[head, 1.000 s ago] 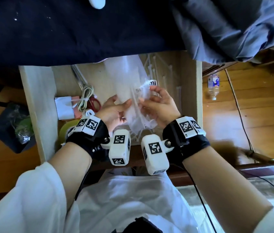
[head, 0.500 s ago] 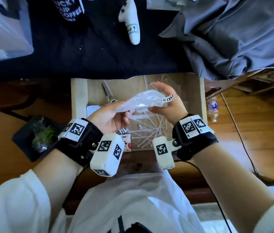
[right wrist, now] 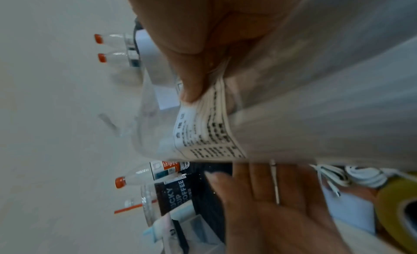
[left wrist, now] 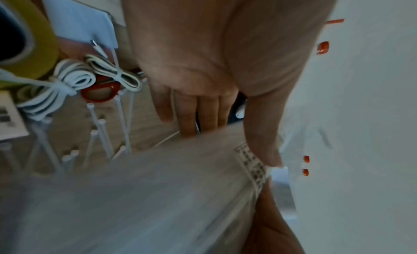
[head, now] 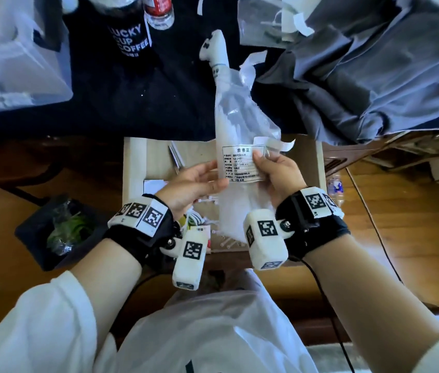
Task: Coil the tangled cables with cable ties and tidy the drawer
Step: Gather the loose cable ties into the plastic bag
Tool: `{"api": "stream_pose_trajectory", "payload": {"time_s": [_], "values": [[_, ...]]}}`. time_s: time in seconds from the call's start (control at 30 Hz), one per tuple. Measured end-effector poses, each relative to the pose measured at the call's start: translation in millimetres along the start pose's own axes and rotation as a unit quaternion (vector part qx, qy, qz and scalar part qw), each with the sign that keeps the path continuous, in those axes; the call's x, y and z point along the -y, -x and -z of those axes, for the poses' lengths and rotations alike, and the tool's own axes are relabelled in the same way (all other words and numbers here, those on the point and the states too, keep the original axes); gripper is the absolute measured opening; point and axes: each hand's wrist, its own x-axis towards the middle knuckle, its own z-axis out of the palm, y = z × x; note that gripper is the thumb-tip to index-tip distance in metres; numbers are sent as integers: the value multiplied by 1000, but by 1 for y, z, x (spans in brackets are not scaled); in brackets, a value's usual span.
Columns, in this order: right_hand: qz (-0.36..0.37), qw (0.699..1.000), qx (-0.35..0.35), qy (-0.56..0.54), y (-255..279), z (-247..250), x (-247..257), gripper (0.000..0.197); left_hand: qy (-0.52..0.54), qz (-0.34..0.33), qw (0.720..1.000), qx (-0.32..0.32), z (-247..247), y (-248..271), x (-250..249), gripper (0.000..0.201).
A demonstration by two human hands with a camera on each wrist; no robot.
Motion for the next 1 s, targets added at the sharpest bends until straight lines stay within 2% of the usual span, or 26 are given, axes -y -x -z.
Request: {"api": "stream_pose_trajectory", "payload": {"time_s": [0.07,0.17,0.27,0.33,0.4,0.5,0.57,0.6,0.67,0.73,0.8,0.9,1.0], "values": [[-30,998,20,-50,3,-3,1,15,8,6,1000,-13,-4,-2,-1,55],[-36,996,76,-22,7,-5,-2,21,2,4,999,-52,-4,-6,1,54],[-42,994,96,32,5,-1,-9,20,19,-9,989,-148,9,-5,6,29],[-47,997,47,51,-1,14,-18,20,53,-9,976,-210,26,-5,14,35],[-76,995,-42,55,-10,38,-33,26,92,-12,965,-247,41,-2,24,43],[-149,973,-157,79,-26,80,-62,33,130,-7,959,-252,58,-1,34,46],[-174,953,-199,145,-38,102,-80,50,142,-9,959,-245,63,-3,38,47],[-182,940,-208,199,-44,110,-86,59,148,-13,958,-246,65,-4,41,50],[-179,919,-226,268,-58,116,-91,64,152,-11,956,-249,66,-9,45,70],[-151,918,-232,285,-74,116,-92,63,144,0,959,-246,65,-15,52,89],[-125,904,-223,343,-92,107,-89,56,128,13,959,-253,63,-19,54,86],[-104,882,-204,413,-118,96,-89,51,123,19,956,-266,57,-25,56,58],[-110,848,-227,465,-125,90,-102,53,123,17,956,-267,52,-28,59,62]]}}
